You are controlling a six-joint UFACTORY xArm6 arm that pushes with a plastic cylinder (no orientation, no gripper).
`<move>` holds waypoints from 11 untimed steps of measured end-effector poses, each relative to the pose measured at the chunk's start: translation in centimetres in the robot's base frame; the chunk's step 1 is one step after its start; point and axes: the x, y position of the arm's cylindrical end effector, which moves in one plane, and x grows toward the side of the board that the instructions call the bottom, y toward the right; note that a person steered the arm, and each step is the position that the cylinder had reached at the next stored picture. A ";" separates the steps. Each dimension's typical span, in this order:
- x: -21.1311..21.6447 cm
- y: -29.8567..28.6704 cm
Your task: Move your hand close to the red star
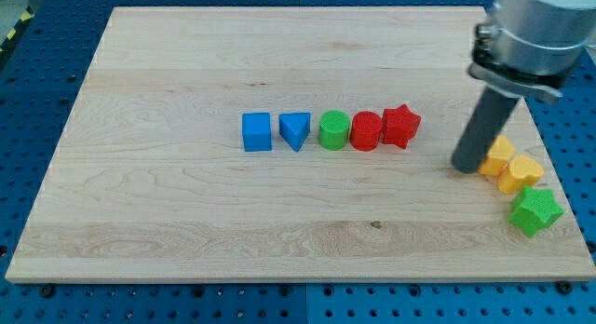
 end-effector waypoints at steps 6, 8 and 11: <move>0.2 -3.6; 0.1 -4.1; 0.1 -4.7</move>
